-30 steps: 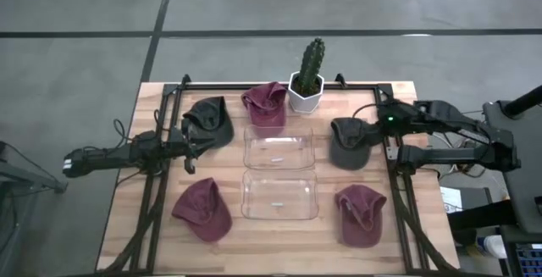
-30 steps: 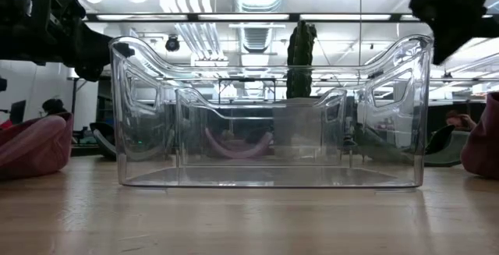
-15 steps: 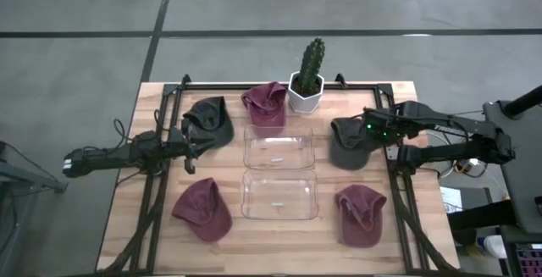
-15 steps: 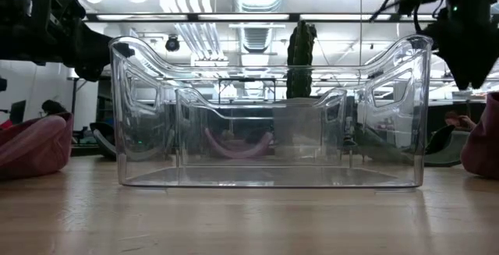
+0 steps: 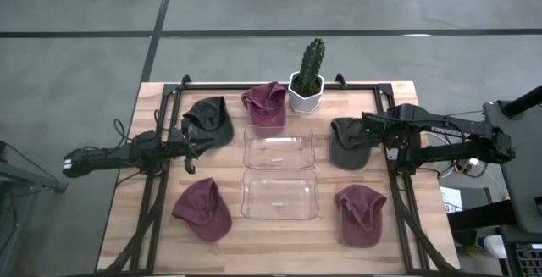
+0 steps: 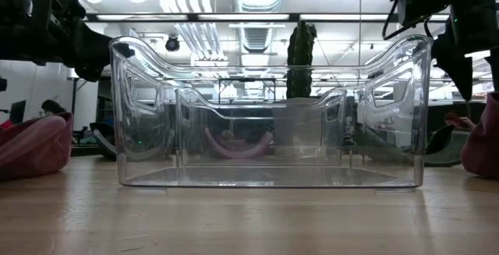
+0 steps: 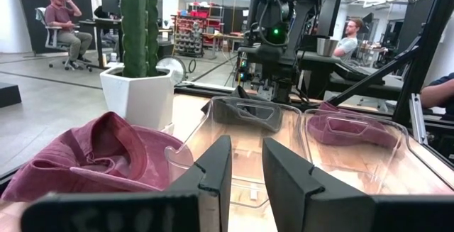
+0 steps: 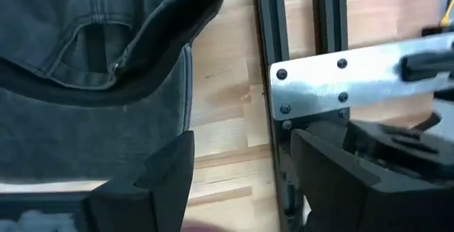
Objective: Pick & Place hat
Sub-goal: Put the right black cap into the bottom transparent bin
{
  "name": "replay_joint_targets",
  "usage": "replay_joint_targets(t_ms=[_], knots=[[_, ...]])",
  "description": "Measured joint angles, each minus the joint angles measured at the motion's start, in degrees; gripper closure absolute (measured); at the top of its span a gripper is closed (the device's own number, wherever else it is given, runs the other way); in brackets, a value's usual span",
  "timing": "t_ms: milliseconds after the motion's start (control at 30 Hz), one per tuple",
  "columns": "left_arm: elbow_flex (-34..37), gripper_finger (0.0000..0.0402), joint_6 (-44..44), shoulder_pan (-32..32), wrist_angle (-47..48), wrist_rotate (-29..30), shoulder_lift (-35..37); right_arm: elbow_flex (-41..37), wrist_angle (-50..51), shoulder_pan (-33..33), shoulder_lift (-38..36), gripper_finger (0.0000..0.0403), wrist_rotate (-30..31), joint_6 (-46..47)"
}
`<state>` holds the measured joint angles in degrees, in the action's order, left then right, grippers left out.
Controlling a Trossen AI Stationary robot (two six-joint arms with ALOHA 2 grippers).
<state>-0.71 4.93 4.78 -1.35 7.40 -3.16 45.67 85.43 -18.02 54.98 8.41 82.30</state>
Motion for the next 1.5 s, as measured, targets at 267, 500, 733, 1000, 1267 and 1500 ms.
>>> replay_joint_targets(t_ms=[267, 500, 733, 1000, 1267, 1500], knots=[[0.0, 0.0328, 0.02, 0.0, 0.02, -0.02, 0.0, -0.86, -14.02, 0.02, 1.52, 0.0172, 1.24, -1.08], [0.02, 0.0328, 2.06, 0.01, 0.04, -0.05, 0.0, -4.75, -14.39, -0.38, 8.26, 0.0172, 2.45, 3.37], [0.02, 0.0328, 4.44, 0.0, 0.13, -1.0, -0.15, -5.33, -17.53, -0.42, 14.73, 0.0172, 3.55, 6.04], [0.02, 0.0328, 4.5, 0.0, 0.11, -1.09, -0.2, -7.34, -19.88, -0.38, 16.73, 0.017, 3.26, 9.7], [0.04, 0.0328, 4.35, 0.0, 0.11, -1.11, -0.2, -11.25, -25.94, -0.38, 14.37, 0.017, 3.41, 13.06], [0.07, 0.0328, 4.27, 0.0, 0.09, -1.14, -0.2, -19.75, -36.86, -0.22, 11.27, 0.017, 0.71, 16.85]])
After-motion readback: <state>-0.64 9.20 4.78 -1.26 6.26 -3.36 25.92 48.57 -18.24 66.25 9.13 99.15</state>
